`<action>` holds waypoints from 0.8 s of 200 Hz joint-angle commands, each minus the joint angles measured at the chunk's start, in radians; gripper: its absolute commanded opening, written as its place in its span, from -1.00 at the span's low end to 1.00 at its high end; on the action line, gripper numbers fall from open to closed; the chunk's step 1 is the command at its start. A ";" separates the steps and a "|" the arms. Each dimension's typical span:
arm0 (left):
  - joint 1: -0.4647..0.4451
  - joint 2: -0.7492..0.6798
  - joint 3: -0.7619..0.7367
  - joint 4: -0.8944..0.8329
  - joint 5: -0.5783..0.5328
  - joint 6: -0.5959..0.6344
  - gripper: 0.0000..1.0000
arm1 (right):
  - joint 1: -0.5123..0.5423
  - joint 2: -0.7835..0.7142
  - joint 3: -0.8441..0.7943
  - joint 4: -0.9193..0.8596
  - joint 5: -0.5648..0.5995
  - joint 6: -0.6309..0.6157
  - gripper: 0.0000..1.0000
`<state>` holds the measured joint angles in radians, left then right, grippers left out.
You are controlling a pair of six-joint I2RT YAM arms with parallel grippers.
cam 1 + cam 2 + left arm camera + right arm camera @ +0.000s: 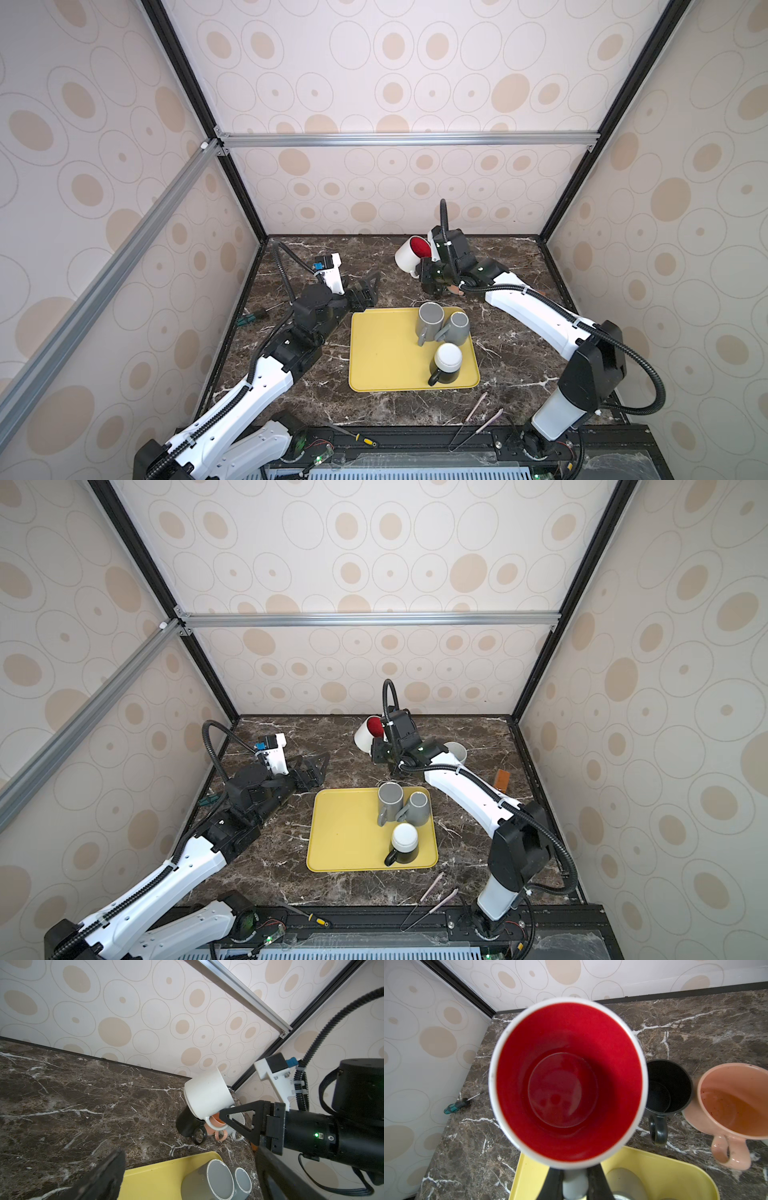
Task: Turn the mug right side up
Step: 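Open the left gripper and carry the white mug away with the right gripper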
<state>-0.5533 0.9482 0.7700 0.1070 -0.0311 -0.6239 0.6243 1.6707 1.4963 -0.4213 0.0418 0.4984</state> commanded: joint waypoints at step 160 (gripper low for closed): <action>0.008 -0.003 -0.030 0.023 -0.017 0.030 0.94 | 0.035 0.204 0.120 -0.014 0.159 -0.099 -1.00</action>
<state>-0.5529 0.9482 0.7406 0.1181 -0.0330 -0.6117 0.6453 1.8530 1.5635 -0.4713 0.1612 0.4191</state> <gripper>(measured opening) 0.972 0.145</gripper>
